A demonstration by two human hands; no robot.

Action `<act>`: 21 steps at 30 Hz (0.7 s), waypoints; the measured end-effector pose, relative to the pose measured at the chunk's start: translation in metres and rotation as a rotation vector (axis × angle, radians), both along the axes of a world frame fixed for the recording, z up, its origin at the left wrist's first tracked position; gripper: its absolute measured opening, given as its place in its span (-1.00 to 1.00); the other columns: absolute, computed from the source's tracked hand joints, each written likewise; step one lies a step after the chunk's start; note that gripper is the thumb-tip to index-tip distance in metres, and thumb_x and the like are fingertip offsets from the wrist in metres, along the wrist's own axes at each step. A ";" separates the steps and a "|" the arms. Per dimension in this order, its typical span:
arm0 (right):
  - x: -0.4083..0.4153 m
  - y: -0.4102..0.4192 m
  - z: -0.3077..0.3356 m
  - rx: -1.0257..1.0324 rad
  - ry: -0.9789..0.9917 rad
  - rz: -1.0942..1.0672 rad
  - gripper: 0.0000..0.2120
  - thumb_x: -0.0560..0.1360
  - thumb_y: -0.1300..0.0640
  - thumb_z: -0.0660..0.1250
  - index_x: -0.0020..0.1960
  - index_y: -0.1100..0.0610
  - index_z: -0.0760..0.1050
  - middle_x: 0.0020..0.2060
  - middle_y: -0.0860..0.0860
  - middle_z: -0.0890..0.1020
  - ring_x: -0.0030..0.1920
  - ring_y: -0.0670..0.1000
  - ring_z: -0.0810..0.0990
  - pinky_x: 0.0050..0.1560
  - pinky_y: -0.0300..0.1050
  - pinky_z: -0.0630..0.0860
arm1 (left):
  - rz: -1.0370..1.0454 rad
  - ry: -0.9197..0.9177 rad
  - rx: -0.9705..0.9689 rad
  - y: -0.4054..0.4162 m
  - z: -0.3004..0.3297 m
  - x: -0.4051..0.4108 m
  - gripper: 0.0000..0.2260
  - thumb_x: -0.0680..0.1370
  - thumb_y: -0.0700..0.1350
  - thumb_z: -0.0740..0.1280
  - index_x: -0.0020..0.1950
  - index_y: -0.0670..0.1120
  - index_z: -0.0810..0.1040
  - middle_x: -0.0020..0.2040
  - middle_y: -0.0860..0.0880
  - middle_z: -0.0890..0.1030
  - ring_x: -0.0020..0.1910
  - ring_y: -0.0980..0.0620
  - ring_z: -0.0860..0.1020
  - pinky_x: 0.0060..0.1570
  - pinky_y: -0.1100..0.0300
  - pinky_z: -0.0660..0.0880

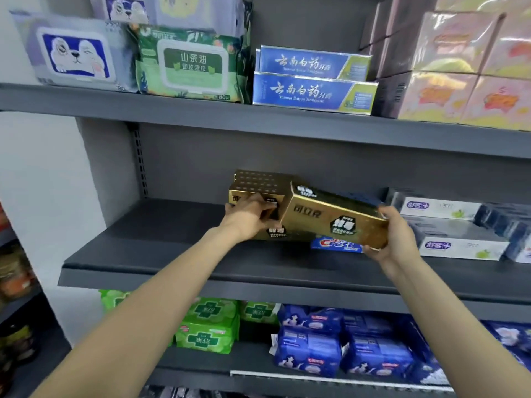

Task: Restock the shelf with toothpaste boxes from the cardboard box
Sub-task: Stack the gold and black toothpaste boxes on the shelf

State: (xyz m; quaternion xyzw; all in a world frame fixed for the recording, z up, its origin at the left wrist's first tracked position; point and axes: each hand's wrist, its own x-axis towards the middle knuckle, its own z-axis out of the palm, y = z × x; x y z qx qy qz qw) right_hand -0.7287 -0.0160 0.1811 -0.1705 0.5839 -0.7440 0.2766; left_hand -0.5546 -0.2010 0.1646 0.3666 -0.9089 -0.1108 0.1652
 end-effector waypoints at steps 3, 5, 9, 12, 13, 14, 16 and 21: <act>-0.009 -0.009 0.006 0.010 -0.010 -0.007 -0.86 0.54 -0.01 0.22 -0.14 0.02 0.43 -0.09 0.10 0.59 -0.11 0.08 0.57 -0.31 -0.12 0.43 | 0.010 -0.061 -0.090 -0.001 -0.003 -0.004 -0.50 0.51 0.22 0.25 0.43 0.14 0.35 0.40 0.04 0.32 0.44 -0.01 0.16 0.32 -0.04 0.13; -0.014 -0.016 0.007 0.015 -0.027 -0.009 -0.88 0.55 0.00 0.22 -0.08 0.04 0.41 -0.06 0.11 0.58 -0.14 0.07 0.58 -0.32 -0.12 0.45 | 0.012 -0.105 -0.163 -0.003 -0.008 -0.002 -0.51 0.52 0.23 0.21 0.43 0.15 0.33 0.42 0.05 0.31 0.44 -0.01 0.16 0.34 -0.02 0.11; -0.016 -0.028 0.004 0.016 -0.064 0.016 -0.77 0.53 0.00 0.25 0.12 0.08 0.36 -0.04 0.10 0.56 -0.20 0.04 0.56 -0.33 -0.11 0.46 | 0.008 -0.131 -0.287 -0.003 -0.022 0.000 -0.54 0.54 0.23 0.17 0.41 0.15 0.36 0.38 0.05 0.36 0.39 0.00 0.22 0.38 0.04 0.08; -0.015 -0.037 0.002 0.034 -0.078 0.043 -0.76 0.53 -0.01 0.27 0.11 0.08 0.36 -0.11 0.07 0.55 -0.18 0.04 0.54 -0.31 -0.08 0.47 | 0.017 -0.084 -0.390 -0.001 -0.028 -0.003 -0.59 0.52 0.21 0.21 0.34 0.13 0.45 0.29 0.03 0.38 0.31 0.01 0.26 0.32 0.11 0.13; -0.014 -0.039 0.002 0.035 -0.077 0.053 -0.79 0.53 0.00 0.27 0.07 0.08 0.38 -0.13 0.07 0.54 -0.19 0.05 0.54 -0.30 -0.08 0.47 | 0.043 -0.066 -0.396 -0.001 -0.029 -0.004 -0.59 0.51 0.22 0.23 0.32 0.12 0.47 0.27 0.02 0.38 0.30 0.01 0.27 0.29 0.11 0.15; -0.013 -0.041 0.002 0.033 -0.076 0.065 -0.84 0.53 0.00 0.26 0.01 0.08 0.39 -0.15 0.07 0.54 -0.20 0.05 0.54 -0.31 -0.08 0.47 | 0.090 -0.047 -0.388 0.000 -0.031 -0.004 -0.57 0.49 0.24 0.25 0.30 0.11 0.47 0.26 0.01 0.38 0.29 0.00 0.28 0.26 0.11 0.18; -0.009 -0.045 0.004 0.023 -0.079 0.087 -0.86 0.54 0.01 0.26 -0.12 0.06 0.39 -0.18 0.06 0.54 -0.22 0.05 0.53 -0.31 -0.09 0.46 | 0.225 -0.006 -0.355 0.004 -0.032 -0.004 -0.47 0.42 0.30 0.30 0.29 0.06 0.43 0.26 -0.02 0.37 0.30 -0.02 0.30 0.22 0.08 0.25; -0.001 -0.053 0.005 0.017 -0.103 0.122 -0.86 0.54 0.02 0.26 -0.15 0.04 0.38 -0.19 0.05 0.53 -0.21 0.07 0.52 -0.31 -0.08 0.47 | 0.453 0.339 -0.013 0.010 -0.034 0.005 -0.36 0.39 0.15 0.43 0.30 -0.12 0.27 0.28 -0.15 0.34 0.30 -0.16 0.32 0.21 -0.06 0.35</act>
